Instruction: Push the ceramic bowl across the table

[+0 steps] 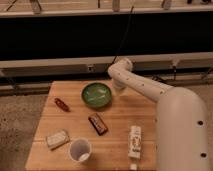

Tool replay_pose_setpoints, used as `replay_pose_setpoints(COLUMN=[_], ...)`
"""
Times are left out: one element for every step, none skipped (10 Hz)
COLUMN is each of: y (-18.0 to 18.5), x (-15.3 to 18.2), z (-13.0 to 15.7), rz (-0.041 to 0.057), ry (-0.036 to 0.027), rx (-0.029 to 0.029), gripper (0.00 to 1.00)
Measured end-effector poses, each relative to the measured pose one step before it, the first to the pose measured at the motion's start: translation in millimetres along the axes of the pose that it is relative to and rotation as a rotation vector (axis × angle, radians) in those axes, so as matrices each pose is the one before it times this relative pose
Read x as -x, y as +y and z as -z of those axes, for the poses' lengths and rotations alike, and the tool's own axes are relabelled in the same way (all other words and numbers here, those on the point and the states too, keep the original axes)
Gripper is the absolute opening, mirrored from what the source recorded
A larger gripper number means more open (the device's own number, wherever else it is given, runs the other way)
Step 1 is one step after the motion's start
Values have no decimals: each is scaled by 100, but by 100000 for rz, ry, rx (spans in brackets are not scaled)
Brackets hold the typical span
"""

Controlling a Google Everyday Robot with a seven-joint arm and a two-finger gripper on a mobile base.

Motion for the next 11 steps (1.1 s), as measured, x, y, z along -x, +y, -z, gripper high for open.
replay_pose_setpoints(y=[-429,-325,-208,-391,-643,-861,-254,19,-224,-834,-960], x=[785,677,584,653,1069,1216,771,187,436,1299,1352], z=[113,17,70,34,73,64,30,2,21,54,80], rz=[2489,2484,2402,1817,2688,3183,2242,2180,2211,2952,2869], ry=[132,-199,6,-186,-513,-485,-802,4,292,-590,-452], rx=[598,427,869,349,339,-14,393,569,831,-114,-166], gripper=[4,4,4,4,4,4,4,4,4,4,4])
